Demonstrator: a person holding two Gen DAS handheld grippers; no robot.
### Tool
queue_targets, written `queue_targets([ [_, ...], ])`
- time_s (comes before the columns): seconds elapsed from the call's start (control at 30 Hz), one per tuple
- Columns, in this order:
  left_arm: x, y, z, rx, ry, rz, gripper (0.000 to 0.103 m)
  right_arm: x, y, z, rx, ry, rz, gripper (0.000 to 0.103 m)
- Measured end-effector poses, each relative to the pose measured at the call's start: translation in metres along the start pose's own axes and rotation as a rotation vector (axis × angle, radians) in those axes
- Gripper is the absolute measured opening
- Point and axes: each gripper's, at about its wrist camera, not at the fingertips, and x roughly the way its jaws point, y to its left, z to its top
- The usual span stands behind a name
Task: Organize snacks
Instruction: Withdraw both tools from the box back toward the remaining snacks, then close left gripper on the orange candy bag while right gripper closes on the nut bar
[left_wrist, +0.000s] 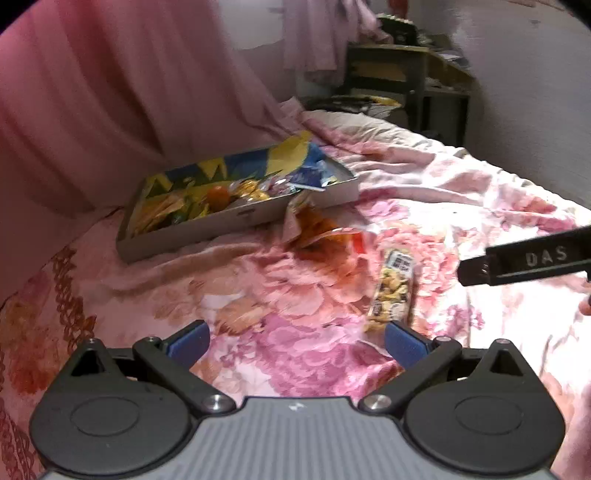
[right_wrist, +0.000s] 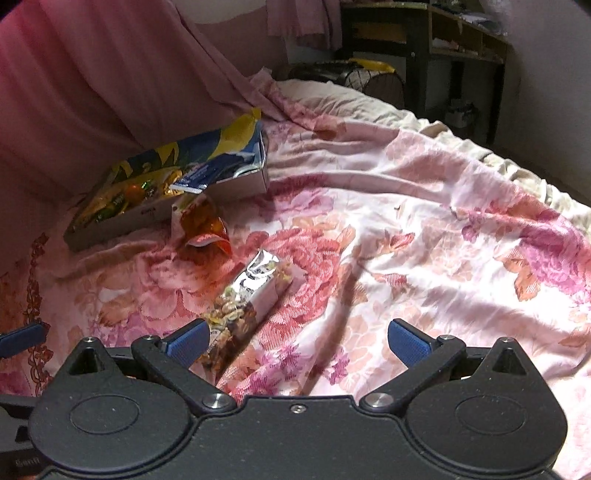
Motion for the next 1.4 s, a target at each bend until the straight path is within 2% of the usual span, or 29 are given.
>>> queue_targets([
  [0.3, 0.019, 0.008, 0.002, -0.034, 0.068, 0.043, 0.103, 0.017, 0.000, -0.003, 0.029, 0.063, 0.007, 0.102],
  [0.53, 0.049, 0.028, 0.005, -0.168, 0.149, 0.023, 0.103, 0.034, 0.003, -0.009, 0.062, 0.134, 0.010, 0.102],
  [0.67, 0.064, 0.037, 0.009, -0.198, 0.149, 0.041, 0.103, 0.036, 0.003, -0.011, 0.086, 0.122, -0.039, 0.102],
  [0.77, 0.070, 0.036, 0.015, -0.160, 0.120, 0.025, 0.103, 0.037, 0.000, -0.012, 0.107, 0.112, -0.065, 0.102],
  [0.87, 0.076, 0.032, 0.022, -0.084, 0.057, -0.014, 0.103, 0.039, 0.003, -0.013, 0.101, 0.103, -0.081, 0.102],
  [1.0, 0.093, 0.020, 0.025, 0.081, -0.009, -0.034, 0.103, 0.044, 0.011, -0.014, 0.049, 0.100, -0.099, 0.102],
  [1.13, 0.112, 0.013, 0.020, 0.214, -0.026, -0.026, 0.103, 0.046, 0.021, -0.015, -0.013, 0.082, -0.131, 0.102],
  [1.2, 0.118, 0.016, 0.019, 0.221, -0.039, -0.047, 0.103, 0.046, 0.025, -0.015, -0.034, 0.067, -0.129, 0.102],
  [1.4, 0.127, 0.036, 0.030, 0.162, -0.104, -0.134, 0.103, 0.046, 0.042, -0.017, -0.114, 0.039, -0.088, 0.102],
])
